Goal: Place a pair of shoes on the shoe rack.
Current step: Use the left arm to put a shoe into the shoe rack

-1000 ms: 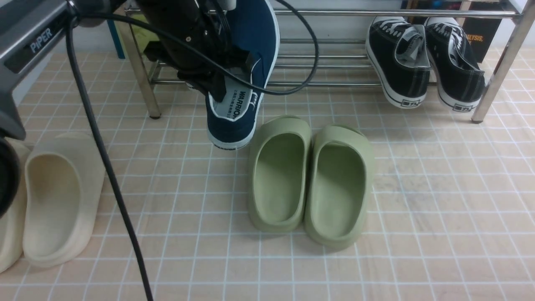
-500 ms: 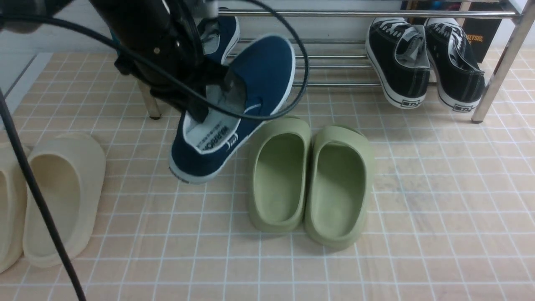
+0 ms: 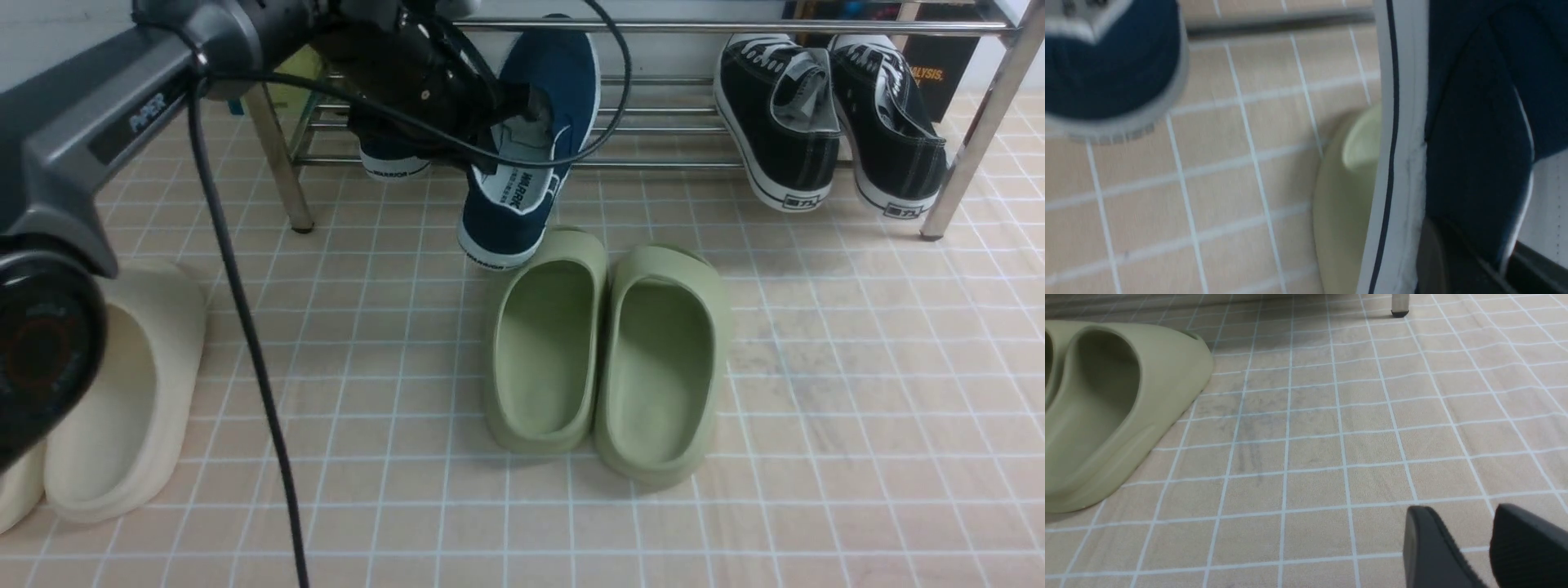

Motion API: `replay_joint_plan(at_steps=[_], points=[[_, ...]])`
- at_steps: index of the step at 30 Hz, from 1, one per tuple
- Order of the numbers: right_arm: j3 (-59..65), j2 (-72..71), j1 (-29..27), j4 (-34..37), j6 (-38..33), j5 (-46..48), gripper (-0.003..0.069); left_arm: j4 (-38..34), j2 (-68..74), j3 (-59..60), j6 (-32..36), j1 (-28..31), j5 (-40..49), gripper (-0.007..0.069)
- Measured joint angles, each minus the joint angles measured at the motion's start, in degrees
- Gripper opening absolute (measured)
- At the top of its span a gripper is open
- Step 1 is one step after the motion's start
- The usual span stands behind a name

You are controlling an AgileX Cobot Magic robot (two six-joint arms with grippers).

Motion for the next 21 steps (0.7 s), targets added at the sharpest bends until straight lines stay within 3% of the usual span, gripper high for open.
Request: replay_joint_plan(at_steps=[7,14,18,21], points=[[0.0,0.0,0.0,0.0,0.0,0.0,0.0238,5.2,8.3,-10.6,-6.4,0.0,-5.8,0.0035],[0.0,0.0,0.0,0.0,0.0,0.0,0.0238,7.8,11.8,-11.2,-8.0,0.0,-11.6,0.0045],[0.0,0.0,0.0,0.0,0.0,0.0,0.0238,9.5,12.5,-11.2,-7.7,0.0,-13.5,0.0076],[0.0,0.0,0.0,0.0,0.0,0.0,0.0238,10.5,12.6,-11.5,-7.6,0.0,-17.2,0.0145]])
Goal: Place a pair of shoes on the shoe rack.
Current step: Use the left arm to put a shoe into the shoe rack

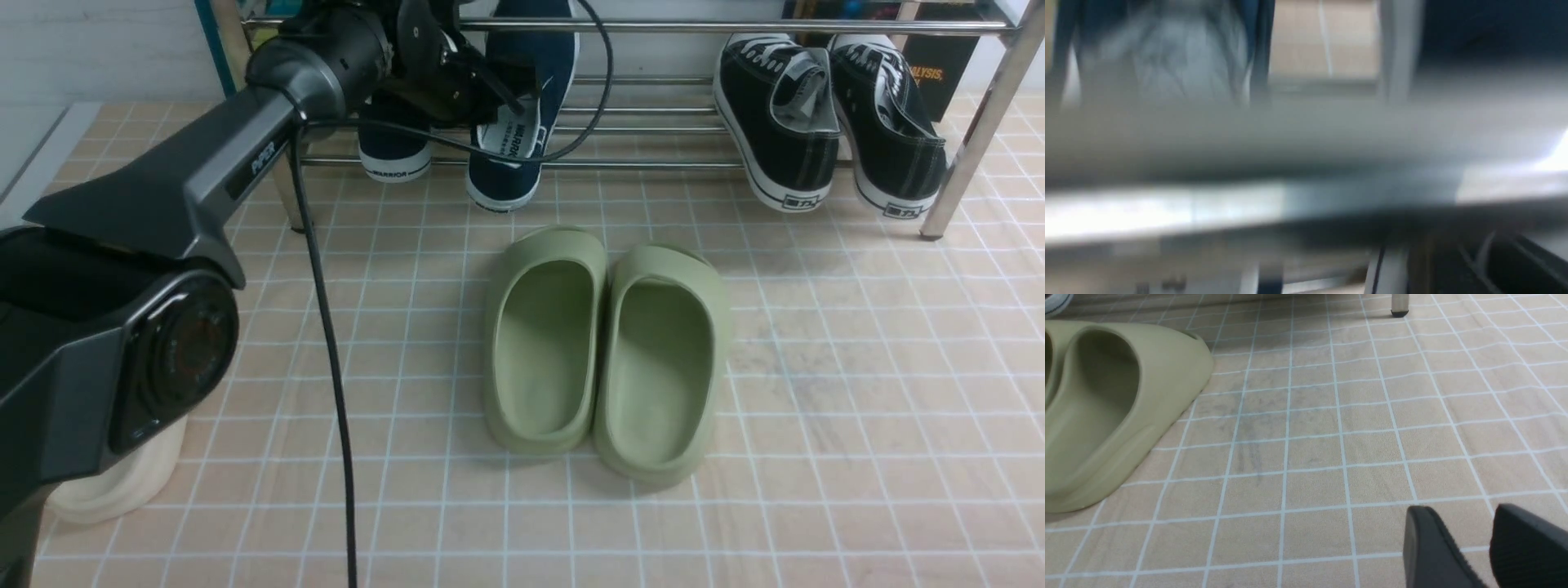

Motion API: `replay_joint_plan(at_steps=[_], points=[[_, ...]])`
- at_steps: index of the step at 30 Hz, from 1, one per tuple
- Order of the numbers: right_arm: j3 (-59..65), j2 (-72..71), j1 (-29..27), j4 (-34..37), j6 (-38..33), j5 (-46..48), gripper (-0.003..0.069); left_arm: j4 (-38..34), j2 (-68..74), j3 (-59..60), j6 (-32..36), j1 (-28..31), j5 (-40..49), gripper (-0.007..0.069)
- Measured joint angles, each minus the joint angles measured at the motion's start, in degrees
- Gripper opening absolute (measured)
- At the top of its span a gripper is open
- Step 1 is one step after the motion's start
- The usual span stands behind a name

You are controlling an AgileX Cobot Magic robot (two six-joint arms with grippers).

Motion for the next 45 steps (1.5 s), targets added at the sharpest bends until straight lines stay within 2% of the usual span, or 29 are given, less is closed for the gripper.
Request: replay_joint_plan(at_steps=[3,6,26,36,38,44,45], points=[[0.0,0.0,0.0,0.0,0.0,0.0,0.0238,0.4,-0.3,-0.2,-1.0,0.1,0.6,0.0211],[0.0,0.0,0.0,0.0,0.0,0.0,0.0238,0.7,-0.4,-0.2,-1.5,0.1,2.7,0.023],[0.0,0.0,0.0,0.0,0.0,0.0,0.0238,2.2,-7.7,-1.3,-2.0,0.1,9.7,0.0239],[0.0,0.0,0.0,0.0,0.0,0.0,0.0238,-0.4,-1.1,-1.3,2.1,0.1,8.1,0.0332],[0.0,0.0,0.0,0.0,0.0,0.0,0.0238,-0.4,-0.8,-1.3,2.2,0.1,7.5,0.0323],[0.0,0.0,0.0,0.0,0.0,0.0,0.0238,-0.1,0.1,-1.3,2.2,0.1,4.9,0.0061],[0.0,0.0,0.0,0.0,0.0,0.0,0.0238,-0.1,0.1,-1.3,2.2,0.2,4.9,0.0049]])
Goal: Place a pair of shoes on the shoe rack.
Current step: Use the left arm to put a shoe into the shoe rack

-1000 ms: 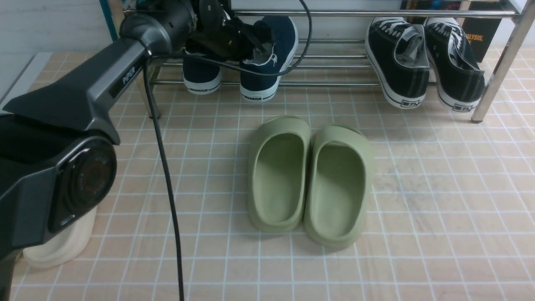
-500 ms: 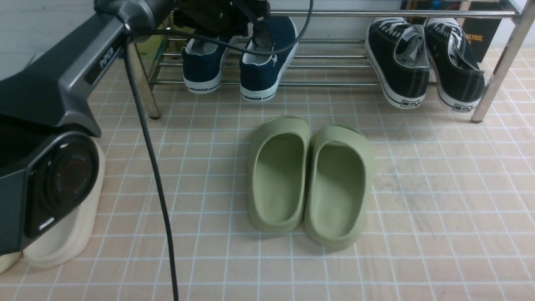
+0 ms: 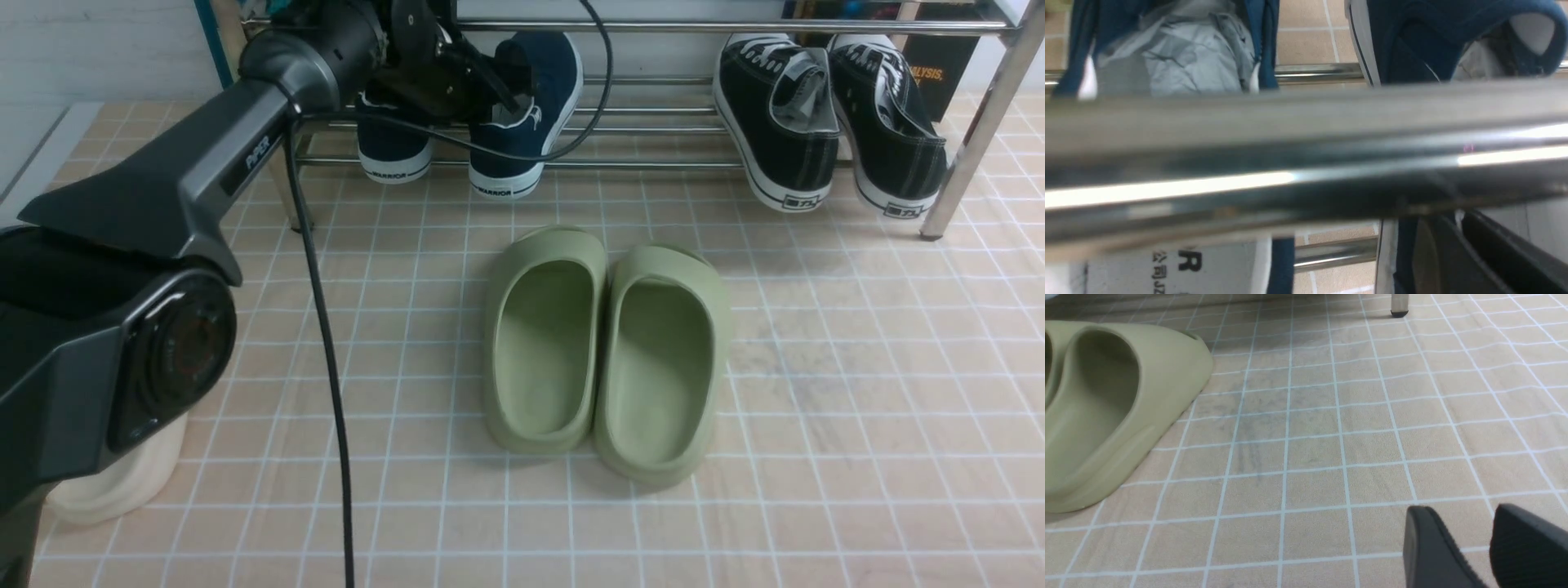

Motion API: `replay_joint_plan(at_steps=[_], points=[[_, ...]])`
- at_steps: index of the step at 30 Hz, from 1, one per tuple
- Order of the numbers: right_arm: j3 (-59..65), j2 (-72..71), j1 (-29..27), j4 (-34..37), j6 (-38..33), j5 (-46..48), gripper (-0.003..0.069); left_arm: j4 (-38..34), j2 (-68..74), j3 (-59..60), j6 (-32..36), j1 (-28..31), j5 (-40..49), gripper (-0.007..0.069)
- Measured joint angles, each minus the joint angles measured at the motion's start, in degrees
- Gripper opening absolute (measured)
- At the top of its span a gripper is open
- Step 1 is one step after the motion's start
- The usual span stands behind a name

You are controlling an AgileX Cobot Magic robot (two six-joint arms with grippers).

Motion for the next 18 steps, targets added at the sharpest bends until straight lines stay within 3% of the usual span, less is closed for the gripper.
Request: replay_joint_plan(at_steps=[7,18], points=[[0.0,0.0,0.0,0.0,0.0,0.0,0.0238,1.3,-0.1,0.0,-0.4,0.0,-0.4,0.0039],[0.0,0.0,0.0,0.0,0.0,0.0,0.0238,13.0,-2.4,0.0,-13.9,-0.2,0.1,0.0039]])
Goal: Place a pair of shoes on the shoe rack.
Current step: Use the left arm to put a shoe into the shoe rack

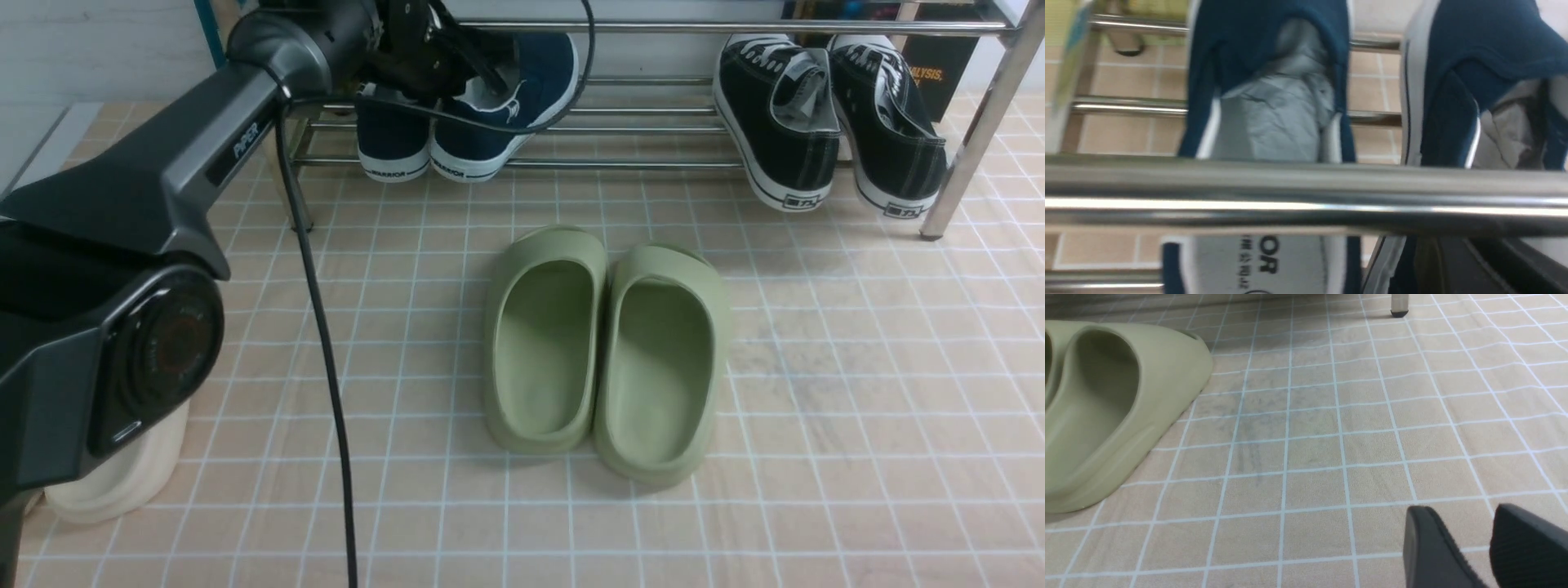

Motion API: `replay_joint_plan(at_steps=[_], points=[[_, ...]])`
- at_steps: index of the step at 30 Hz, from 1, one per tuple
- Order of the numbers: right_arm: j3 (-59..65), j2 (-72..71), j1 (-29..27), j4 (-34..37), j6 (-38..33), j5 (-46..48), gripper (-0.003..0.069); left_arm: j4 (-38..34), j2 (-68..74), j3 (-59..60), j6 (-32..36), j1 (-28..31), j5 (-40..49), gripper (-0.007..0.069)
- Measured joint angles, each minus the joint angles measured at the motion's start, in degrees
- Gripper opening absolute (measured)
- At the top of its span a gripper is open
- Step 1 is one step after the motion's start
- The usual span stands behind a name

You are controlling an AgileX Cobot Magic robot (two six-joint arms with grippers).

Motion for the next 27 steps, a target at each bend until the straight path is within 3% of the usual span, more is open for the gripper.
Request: replay_joint_plan(at_steps=[9,16,20,27], points=[[0.0,0.0,0.0,0.0,0.0,0.0,0.0238,5.1,0.0,0.1,-11.7,0.0,1.8,0.0039],[0.0,0.0,0.0,0.0,0.0,0.0,0.0238,4.9,0.3,0.1,-13.6,0.0,3.1,0.0044],[0.0,0.0,0.0,0.0,0.0,0.0,0.0238,4.9,0.3,0.1,-13.5,0.0,2.3,0.0104],[0.0,0.0,0.0,0.0,0.0,0.0,0.0238,5.0,0.3,0.1,-11.5,0.0,-0.3,0.0319]])
